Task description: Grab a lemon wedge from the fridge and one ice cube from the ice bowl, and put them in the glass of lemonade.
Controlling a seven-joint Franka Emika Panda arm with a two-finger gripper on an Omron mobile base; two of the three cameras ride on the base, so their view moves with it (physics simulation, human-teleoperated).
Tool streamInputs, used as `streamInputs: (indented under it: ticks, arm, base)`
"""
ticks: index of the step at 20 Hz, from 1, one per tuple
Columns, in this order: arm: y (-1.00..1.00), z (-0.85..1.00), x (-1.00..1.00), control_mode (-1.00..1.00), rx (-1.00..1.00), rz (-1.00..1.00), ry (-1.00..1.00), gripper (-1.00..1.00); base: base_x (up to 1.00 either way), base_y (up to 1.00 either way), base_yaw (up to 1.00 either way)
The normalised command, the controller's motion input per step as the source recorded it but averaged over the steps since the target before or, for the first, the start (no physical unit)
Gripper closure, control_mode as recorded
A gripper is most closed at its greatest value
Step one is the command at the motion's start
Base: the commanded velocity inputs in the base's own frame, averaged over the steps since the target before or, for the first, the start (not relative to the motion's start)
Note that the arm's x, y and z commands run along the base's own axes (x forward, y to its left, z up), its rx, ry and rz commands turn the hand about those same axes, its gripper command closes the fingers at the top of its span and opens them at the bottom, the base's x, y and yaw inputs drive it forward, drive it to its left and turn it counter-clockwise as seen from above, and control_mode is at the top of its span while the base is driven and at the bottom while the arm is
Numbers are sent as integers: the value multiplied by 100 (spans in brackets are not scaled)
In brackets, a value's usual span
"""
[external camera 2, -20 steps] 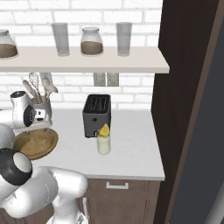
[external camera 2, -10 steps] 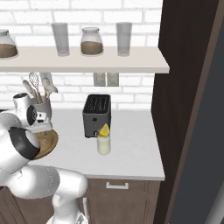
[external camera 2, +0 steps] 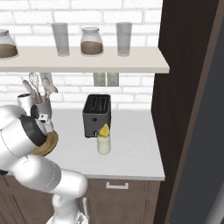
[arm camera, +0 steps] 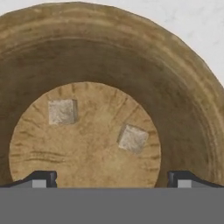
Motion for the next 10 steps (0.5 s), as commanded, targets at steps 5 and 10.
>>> streamInputs:
  ticks: [5, 10]
  arm:
    - [-1, -31, -3, -100, 0, -1, 0, -100]
    - [-1, -13, -4, -100, 3, -9, 0, -100]
  base:
    - [0, 0, 0]
    - [0, 0, 0]
